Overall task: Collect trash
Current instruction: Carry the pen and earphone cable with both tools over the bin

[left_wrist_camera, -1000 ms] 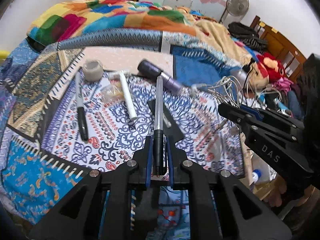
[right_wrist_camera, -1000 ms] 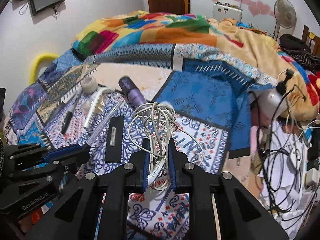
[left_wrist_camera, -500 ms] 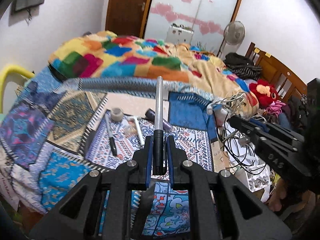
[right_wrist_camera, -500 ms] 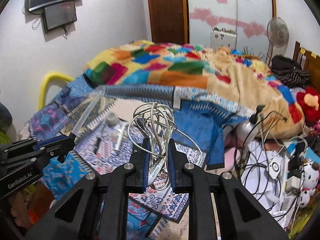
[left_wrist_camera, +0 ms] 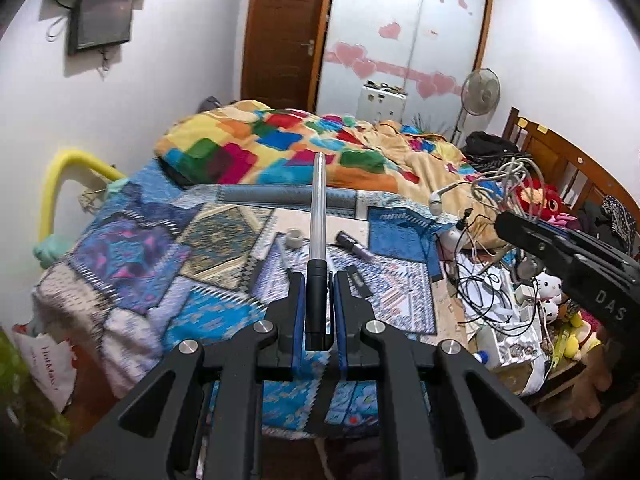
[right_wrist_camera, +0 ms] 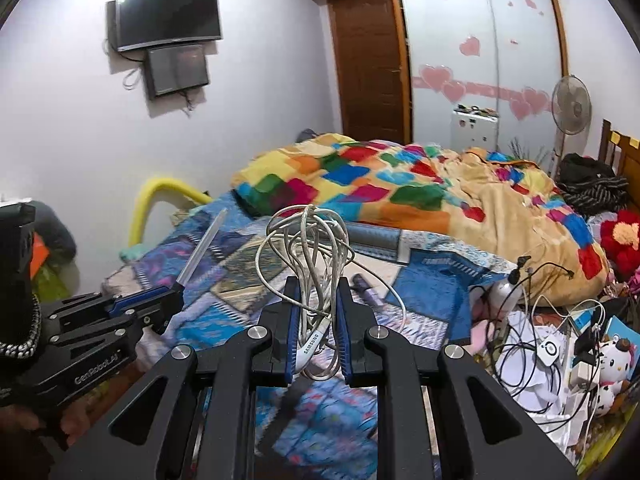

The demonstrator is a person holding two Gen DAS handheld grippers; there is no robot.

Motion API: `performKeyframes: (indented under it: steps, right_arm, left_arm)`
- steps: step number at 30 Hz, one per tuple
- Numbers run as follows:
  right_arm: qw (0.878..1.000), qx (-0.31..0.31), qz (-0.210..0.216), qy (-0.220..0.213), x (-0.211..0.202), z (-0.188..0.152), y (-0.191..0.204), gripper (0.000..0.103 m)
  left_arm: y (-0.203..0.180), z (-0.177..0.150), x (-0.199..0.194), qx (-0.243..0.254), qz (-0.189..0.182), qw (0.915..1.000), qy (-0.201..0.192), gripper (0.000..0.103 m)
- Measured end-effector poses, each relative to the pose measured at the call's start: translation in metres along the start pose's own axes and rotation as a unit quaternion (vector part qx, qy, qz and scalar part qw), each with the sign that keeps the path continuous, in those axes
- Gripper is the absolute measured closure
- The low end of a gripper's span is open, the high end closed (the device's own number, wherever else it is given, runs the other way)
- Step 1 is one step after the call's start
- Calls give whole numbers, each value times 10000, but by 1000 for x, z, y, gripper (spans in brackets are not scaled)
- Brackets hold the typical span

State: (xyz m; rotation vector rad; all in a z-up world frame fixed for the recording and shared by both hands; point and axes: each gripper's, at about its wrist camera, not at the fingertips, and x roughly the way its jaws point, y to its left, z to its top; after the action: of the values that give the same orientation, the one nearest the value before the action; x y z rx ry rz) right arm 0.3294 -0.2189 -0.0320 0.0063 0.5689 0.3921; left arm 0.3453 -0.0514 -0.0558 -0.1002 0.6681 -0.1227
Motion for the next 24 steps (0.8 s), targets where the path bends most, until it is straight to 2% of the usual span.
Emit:
performKeyframes:
  steps: [10, 18, 24]
  right_arm:
    - [9986, -305, 437, 3, -30, -15, 68, 88]
    - [9945, -626, 828, 140, -27, -30, 129, 88]
    - [9883, -888, 1174, 400, -10, -44, 176, 88]
  left_arm:
    - [59, -39, -86, -373, 503, 9976, -290, 90]
    - [117, -72, -128, -651, 1019, 9922, -295, 90]
    - [163, -106, -146, -936, 1361, 9862, -136, 90]
